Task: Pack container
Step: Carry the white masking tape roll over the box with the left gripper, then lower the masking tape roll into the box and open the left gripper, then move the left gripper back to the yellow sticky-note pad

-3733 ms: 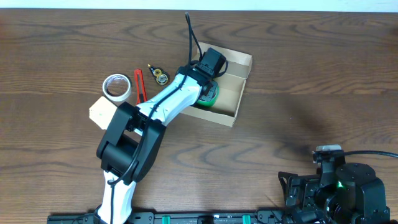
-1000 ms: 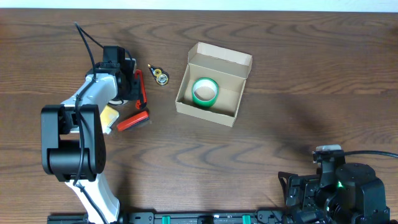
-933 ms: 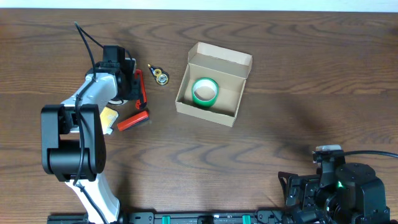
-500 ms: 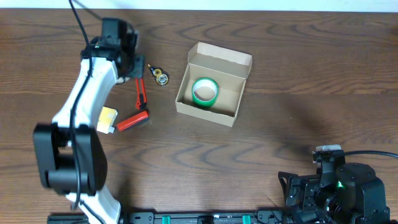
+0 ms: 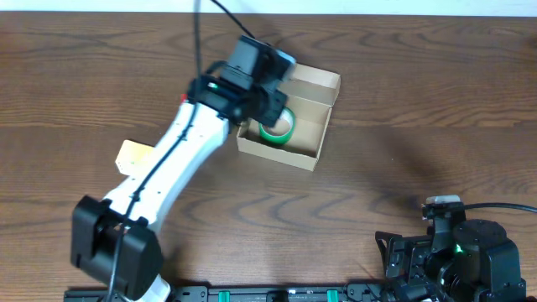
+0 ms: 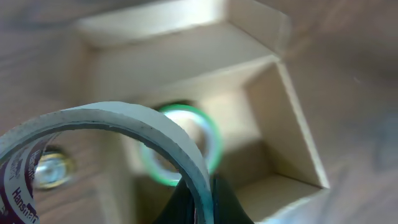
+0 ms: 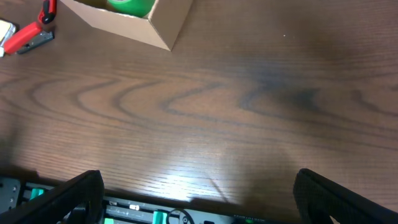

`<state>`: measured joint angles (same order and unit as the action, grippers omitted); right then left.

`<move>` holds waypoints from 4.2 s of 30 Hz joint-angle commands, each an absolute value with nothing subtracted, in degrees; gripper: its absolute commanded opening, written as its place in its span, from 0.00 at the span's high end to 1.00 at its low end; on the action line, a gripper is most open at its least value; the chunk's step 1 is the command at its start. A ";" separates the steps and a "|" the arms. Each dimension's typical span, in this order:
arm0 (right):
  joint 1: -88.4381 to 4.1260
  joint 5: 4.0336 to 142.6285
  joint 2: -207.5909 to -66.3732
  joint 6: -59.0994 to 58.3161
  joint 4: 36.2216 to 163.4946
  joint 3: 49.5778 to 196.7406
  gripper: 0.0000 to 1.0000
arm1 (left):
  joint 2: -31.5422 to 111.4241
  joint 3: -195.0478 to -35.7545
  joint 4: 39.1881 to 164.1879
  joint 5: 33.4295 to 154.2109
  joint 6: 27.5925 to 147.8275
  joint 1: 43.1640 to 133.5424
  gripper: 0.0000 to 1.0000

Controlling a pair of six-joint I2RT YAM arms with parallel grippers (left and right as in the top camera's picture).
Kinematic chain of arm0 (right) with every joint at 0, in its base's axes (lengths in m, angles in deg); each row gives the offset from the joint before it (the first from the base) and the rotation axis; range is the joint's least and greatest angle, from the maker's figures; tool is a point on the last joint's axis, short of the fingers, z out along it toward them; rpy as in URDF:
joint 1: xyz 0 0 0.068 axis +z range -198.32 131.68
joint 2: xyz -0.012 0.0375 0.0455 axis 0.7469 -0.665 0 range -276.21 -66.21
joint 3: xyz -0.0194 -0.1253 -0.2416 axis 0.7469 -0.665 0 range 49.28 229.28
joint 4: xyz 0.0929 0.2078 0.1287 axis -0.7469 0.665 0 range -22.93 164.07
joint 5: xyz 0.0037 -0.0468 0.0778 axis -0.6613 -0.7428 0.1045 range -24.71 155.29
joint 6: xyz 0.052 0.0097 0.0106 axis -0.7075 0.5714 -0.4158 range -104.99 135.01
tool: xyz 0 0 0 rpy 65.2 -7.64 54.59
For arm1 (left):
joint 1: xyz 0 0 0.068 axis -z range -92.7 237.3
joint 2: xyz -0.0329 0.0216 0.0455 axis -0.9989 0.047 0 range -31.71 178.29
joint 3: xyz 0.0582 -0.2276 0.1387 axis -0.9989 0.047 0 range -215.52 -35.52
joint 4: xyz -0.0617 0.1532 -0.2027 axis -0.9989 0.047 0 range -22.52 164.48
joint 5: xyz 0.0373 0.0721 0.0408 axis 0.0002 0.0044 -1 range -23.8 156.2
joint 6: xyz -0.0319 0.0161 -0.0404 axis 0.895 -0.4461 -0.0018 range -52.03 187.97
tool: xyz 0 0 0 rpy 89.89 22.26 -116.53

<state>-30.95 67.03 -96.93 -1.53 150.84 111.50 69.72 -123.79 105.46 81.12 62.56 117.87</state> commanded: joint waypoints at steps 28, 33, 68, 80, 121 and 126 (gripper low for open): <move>-31.63 67.24 -96.84 -2.12 150.86 111.50 0.01 | 83.40 -123.86 100.76 73.23 60.75 122.42 0.94; -31.63 67.27 -96.84 -2.12 150.88 111.50 0.01 | 83.43 -123.86 99.40 73.34 60.66 122.42 0.94; -31.63 67.24 -96.84 -2.12 150.88 111.50 0.01 | 69.48 -133.98 113.87 64.97 62.78 119.64 0.51; -31.63 67.24 -96.84 -2.12 150.86 111.50 0.01 | 71.47 -133.21 116.17 67.77 69.75 102.29 0.37; -31.63 67.24 -96.84 -2.12 150.88 111.50 0.01 | 60.54 -114.59 124.50 67.44 65.32 74.92 0.05; -31.63 67.24 -96.84 -2.12 150.88 111.50 0.01 | 57.33 -102.90 115.49 67.72 61.36 74.94 0.05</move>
